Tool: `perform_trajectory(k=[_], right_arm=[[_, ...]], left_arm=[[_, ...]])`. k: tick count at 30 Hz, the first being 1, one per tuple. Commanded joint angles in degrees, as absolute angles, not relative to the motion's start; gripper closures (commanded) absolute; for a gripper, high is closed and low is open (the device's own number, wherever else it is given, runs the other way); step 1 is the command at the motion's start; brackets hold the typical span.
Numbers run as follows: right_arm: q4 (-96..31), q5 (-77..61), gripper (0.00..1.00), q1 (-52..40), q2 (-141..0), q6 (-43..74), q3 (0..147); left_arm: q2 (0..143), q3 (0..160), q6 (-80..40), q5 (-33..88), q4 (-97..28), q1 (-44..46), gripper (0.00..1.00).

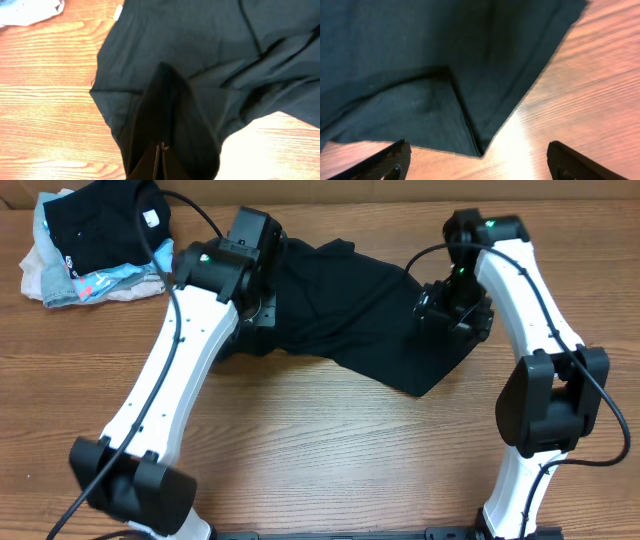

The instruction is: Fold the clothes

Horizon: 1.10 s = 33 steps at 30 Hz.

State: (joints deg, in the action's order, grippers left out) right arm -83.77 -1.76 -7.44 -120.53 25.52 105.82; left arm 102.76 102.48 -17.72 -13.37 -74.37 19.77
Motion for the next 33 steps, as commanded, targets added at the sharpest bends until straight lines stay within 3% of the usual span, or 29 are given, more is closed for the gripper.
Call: perform_trajectory(k=[1,5,12,16,21,28,30,33], right_arm=[[-79.59,-4.4,0.1,-8.32,-119.9,23.7,101.06],[-71.0,-9.21,0.24,-8.43,-119.92,20.53,94.96],[-60.84,-11.09,0.3,-8.43,-119.92,21.37,87.44],[-57.21,-14.15,0.43,-8.43,-119.92,21.43,85.08],[-54.98,-15.11,0.5,-8.43,-119.92,21.69,84.84],[-54.46,-15.07,0.73,-8.4,-119.92,21.67,84.82],[-54.48,-14.48,0.94,-8.4,-119.92,21.67,84.82],[-55.75,-11.66,0.96,-8.1,-119.92,22.74,85.52]], left_arm=[[105.3,102.74,-18.94,-14.33,-74.54,19.68,0.96],[106.5,102.74,-18.9,-14.39,-74.41,19.4,0.96],[106.5,102.74,-18.92,-14.37,-73.34,19.16,0.96],[106.5,102.74,-18.9,-14.35,-73.25,19.14,0.96],[106.5,102.74,-18.92,-14.35,-73.21,19.14,0.96],[106.5,102.74,-18.87,-14.39,-73.21,19.14,0.96],[106.5,102.74,-18.87,-14.39,-73.03,19.14,0.96],[106.48,102.76,-18.87,-14.66,-72.79,19.14,0.96]])
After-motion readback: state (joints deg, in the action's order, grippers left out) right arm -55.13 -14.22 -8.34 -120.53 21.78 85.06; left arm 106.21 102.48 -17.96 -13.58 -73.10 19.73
